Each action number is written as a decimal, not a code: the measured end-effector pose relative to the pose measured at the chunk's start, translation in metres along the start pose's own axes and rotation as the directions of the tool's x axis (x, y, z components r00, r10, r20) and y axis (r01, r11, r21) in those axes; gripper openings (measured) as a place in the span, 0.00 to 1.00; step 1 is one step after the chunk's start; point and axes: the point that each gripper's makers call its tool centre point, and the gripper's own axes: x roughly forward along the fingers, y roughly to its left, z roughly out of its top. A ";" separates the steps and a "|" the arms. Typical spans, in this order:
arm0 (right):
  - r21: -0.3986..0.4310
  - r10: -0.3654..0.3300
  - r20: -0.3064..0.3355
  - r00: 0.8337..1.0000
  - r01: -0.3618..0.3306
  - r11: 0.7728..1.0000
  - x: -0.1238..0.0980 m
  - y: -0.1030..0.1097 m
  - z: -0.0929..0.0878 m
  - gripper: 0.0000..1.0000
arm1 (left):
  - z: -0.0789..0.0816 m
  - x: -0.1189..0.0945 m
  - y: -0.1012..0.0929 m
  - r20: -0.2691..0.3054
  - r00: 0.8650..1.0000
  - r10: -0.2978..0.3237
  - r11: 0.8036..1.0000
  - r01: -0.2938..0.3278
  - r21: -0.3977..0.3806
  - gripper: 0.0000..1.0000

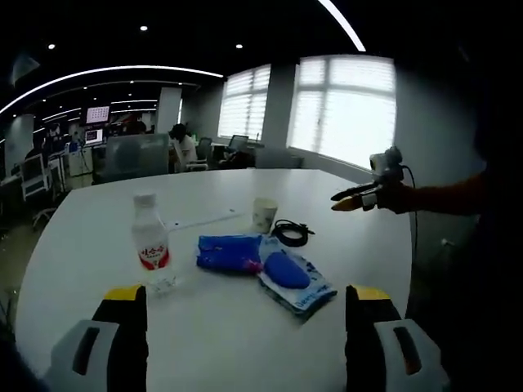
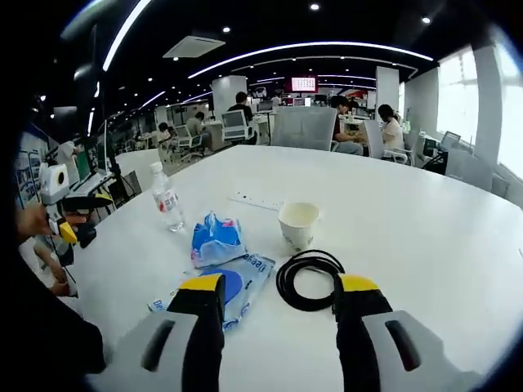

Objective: Arrange the tabletop items into an orderly group along one side of the table until the central work area is clear of visible clutter.

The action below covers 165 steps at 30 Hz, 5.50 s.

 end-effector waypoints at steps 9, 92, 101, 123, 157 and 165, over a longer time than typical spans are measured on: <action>0.014 -0.002 -0.021 1.000 0.002 1.000 0.022 -0.014 0.012 0.43 | 0.003 0.005 0.000 0.007 1.000 -0.008 1.000 0.008 0.001 1.00; 0.265 -0.242 -0.145 0.959 0.273 0.925 0.150 -0.073 0.021 0.00 | 0.004 0.021 0.020 0.016 0.999 -0.040 0.999 0.040 -0.015 0.93; 0.273 -0.221 -0.115 0.969 0.244 0.930 0.130 -0.055 0.038 0.00 | 0.008 0.016 0.020 0.030 0.998 -0.053 0.999 0.053 0.000 0.93; 0.272 -0.034 -0.048 0.998 0.046 0.961 0.141 0.036 0.072 0.00 | 0.002 0.004 0.021 0.026 0.998 -0.064 0.998 0.064 0.022 0.94; 0.188 0.248 -0.102 0.963 -0.226 0.956 0.180 0.176 0.072 0.00 | -0.004 -0.025 0.034 0.038 0.999 -0.025 1.000 0.025 0.015 0.95; 0.184 0.267 -0.160 0.950 -0.237 0.954 0.202 0.188 0.053 0.00 | -0.009 -0.033 0.040 0.035 0.999 -0.012 1.000 0.012 0.003 0.95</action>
